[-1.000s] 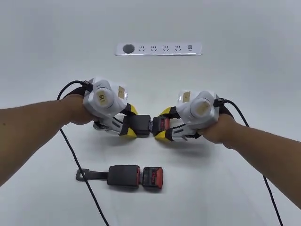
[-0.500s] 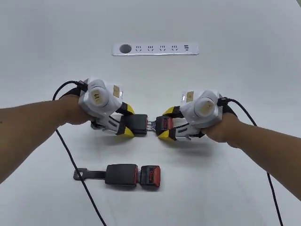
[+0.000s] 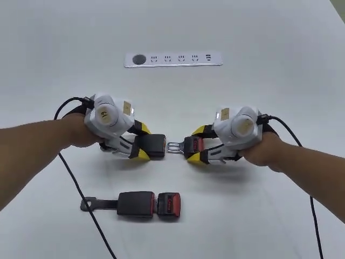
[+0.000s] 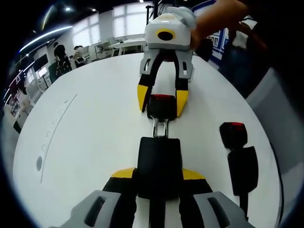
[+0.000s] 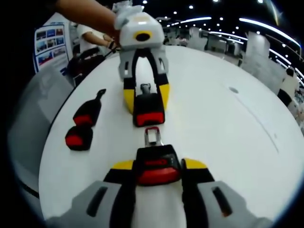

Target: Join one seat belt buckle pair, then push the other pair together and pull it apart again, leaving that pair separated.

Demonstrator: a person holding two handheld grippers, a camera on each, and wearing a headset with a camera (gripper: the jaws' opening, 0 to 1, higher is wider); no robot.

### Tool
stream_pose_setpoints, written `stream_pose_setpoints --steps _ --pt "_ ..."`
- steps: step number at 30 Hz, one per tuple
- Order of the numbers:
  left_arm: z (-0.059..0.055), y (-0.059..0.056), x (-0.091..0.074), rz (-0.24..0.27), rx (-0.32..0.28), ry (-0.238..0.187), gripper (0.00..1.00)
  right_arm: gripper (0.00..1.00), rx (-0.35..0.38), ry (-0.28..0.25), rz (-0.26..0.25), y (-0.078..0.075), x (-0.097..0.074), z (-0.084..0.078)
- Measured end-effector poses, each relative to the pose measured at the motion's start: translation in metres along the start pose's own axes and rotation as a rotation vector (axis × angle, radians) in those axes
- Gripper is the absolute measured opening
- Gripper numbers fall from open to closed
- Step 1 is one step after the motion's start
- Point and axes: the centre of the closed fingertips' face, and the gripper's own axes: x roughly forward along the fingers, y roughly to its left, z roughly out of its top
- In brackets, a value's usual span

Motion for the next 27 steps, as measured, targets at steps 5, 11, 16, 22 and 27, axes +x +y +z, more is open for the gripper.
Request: stream_pose_setpoints --steps 5,11,16,22,27 --pt "0.0 0.0 0.0 -0.001 -0.002 -0.001 0.35 0.37 0.004 0.004 -0.003 -0.002 -0.01 -0.009" --pt "0.0 -0.001 -0.001 -0.002 -0.004 -0.003 0.35 0.37 0.017 0.029 -0.002 -0.001 -0.022 -0.023" --pt "0.0 -0.001 -0.001 -0.002 -0.005 -0.002 0.35 0.37 0.02 0.038 -0.006 -0.003 -0.027 -0.026" --pt "0.0 -0.001 -0.001 -0.003 -0.006 -0.001 0.35 0.37 0.031 0.036 -0.011 -0.005 -0.033 -0.032" --pt "0.0 -0.001 -0.001 -0.004 -0.007 -0.002 0.35 0.37 0.04 0.042 -0.019 -0.008 -0.04 -0.037"
